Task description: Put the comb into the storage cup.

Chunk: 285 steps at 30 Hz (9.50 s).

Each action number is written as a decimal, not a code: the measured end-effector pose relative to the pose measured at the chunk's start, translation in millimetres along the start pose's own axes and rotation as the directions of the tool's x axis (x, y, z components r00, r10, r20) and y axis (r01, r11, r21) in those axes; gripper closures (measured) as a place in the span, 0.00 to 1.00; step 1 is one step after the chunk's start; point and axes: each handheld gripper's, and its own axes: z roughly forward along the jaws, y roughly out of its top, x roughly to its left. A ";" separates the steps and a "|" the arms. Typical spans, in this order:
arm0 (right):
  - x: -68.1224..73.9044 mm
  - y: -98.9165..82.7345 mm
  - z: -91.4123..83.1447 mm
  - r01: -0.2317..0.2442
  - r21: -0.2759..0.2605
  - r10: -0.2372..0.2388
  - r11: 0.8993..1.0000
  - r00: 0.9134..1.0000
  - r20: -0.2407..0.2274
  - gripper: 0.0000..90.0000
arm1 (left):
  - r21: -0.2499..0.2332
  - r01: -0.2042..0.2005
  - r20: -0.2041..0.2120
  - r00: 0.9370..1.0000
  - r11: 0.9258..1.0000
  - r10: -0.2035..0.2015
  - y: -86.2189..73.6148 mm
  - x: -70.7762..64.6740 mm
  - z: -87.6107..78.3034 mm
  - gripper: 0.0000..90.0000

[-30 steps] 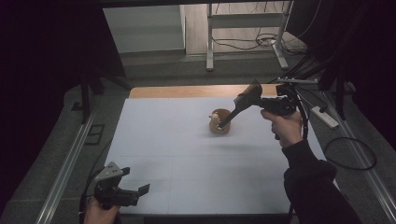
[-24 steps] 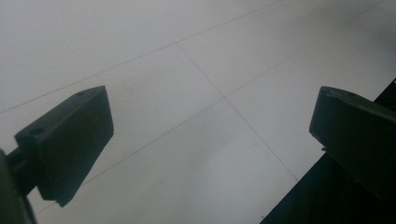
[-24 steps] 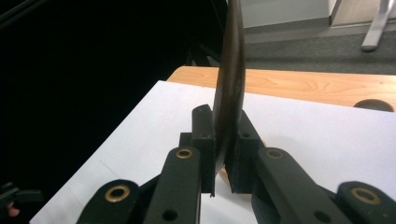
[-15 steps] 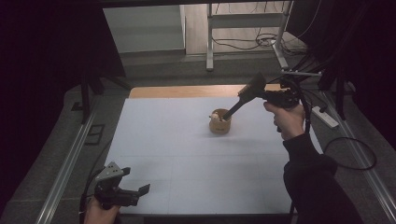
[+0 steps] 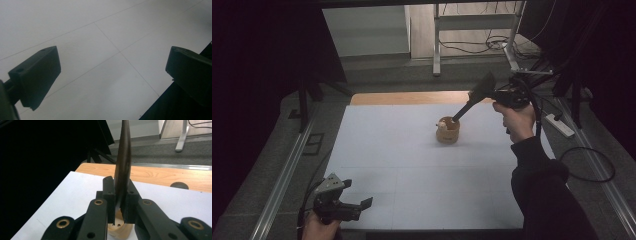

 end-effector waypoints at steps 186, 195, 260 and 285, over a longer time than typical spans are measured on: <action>12.5 -85.5 32.4 0.310 0.248 -0.324 0.918 0.946 0.017 0.00 | -0.007 0.012 0.026 1.000 1.000 -0.012 -0.6 2.5 -0.7 0.01; 17.0 -93.2 27.6 0.334 0.244 -0.344 0.910 0.939 -0.001 0.00 | -0.014 0.012 0.035 0.999 1.000 -0.012 -1.1 3.0 -1.4 0.00; 33.2 -138.5 -31.1 0.422 0.271 -0.425 0.865 0.904 -0.052 0.00 | -0.025 0.017 0.045 0.999 1.000 -0.016 -2.1 4.2 -3.0 0.00; 13.8 -158.7 -62.1 0.395 0.277 -0.406 0.876 0.914 -0.021 0.00 | -0.027 0.020 0.045 0.999 0.999 -0.018 -2.2 4.4 -3.2 0.00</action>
